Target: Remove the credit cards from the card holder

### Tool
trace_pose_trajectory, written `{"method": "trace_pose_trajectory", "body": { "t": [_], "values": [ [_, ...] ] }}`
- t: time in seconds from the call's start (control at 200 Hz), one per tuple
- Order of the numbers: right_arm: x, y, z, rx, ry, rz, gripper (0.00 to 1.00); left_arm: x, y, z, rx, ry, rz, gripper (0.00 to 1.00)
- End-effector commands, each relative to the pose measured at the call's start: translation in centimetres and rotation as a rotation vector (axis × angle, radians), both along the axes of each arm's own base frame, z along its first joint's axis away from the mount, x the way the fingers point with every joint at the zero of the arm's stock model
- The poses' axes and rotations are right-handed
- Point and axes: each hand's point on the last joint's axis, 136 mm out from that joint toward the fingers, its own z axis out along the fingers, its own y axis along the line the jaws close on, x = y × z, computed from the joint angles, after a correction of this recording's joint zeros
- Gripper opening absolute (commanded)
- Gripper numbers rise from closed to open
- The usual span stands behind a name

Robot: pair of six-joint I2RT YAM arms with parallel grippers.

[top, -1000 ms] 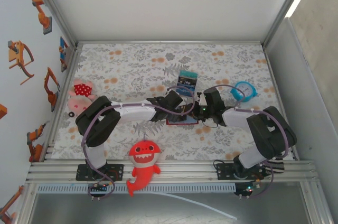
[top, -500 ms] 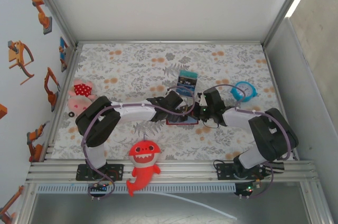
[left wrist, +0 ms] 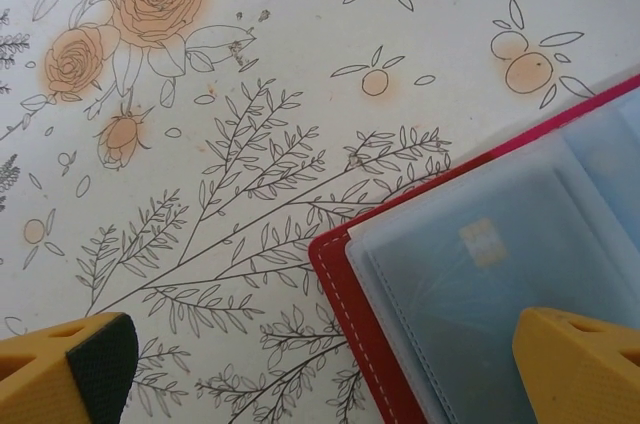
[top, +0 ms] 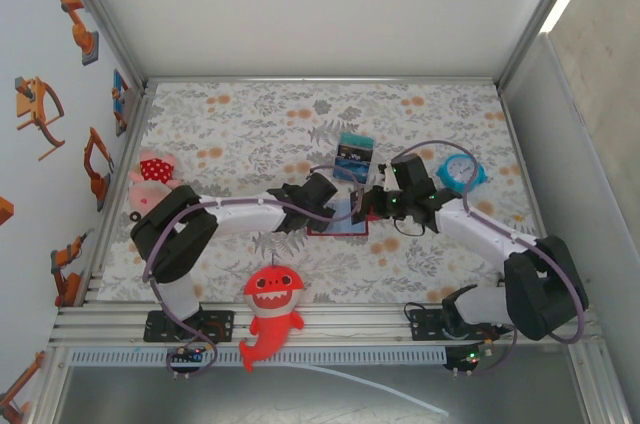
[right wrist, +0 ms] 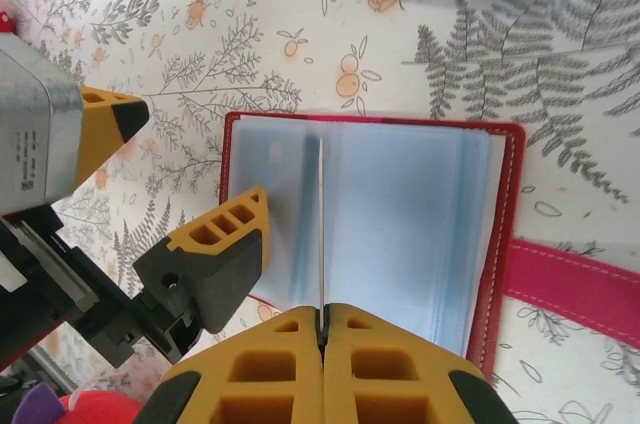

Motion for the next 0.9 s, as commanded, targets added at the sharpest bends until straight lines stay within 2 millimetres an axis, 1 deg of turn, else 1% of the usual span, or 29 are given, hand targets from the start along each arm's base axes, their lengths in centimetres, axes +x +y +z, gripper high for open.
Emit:
{"method": "trace_pose_trajectory", "body": {
  "t": [0.0, 0.125, 0.195, 0.285, 0.371, 0.411, 0.536, 0.746, 0.831, 0.891],
  "values": [
    [0.2, -1.1, 1.2, -0.129, -0.055, 0.057, 0.00, 0.4, -0.2, 2.4, -0.019, -0.052, -0.054, 0.97],
    [1.6, -1.5, 2.8, -0.223, -0.122, 0.121, 0.00, 0.5, -0.1, 3.8, -0.049, -0.074, -0.045, 0.97],
    [2.6, -1.5, 3.6, -0.274, -0.155, 0.165, 0.00, 0.5, 0.4, 4.1, -0.056, -0.070, -0.016, 0.97],
    [4.1, -1.2, 4.7, -0.336, -0.194, 0.230, 0.00, 0.4, 1.5, 4.1, -0.052, -0.047, 0.044, 0.97],
    [5.8, -1.1, 5.2, -0.406, -0.231, 0.285, 0.00, 0.1, 2.5, 4.0, -0.041, -0.015, 0.096, 0.97],
    [6.8, -1.0, 5.9, -0.432, -0.264, 0.304, 0.00, -0.1, 2.6, 4.0, -0.043, -0.007, 0.104, 0.97],
    [9.3, -0.5, 7.1, -0.501, -0.352, 0.400, 0.00, -1.1, 2.8, 3.6, -0.066, 0.018, 0.110, 0.97],
    [12.3, 0.8, 8.0, -0.571, -0.472, 0.559, 0.00, -2.3, 2.8, 2.5, -0.046, 0.044, 0.093, 0.97],
    [13.3, 1.1, 7.8, -0.601, -0.501, 0.599, 0.00, -2.5, 3.0, 1.9, -0.038, 0.054, 0.100, 0.97],
    [13.9, 1.2, 7.2, -0.619, -0.507, 0.630, 0.00, -2.6, 3.2, 1.5, -0.031, 0.061, 0.105, 0.97]
  ]
}}
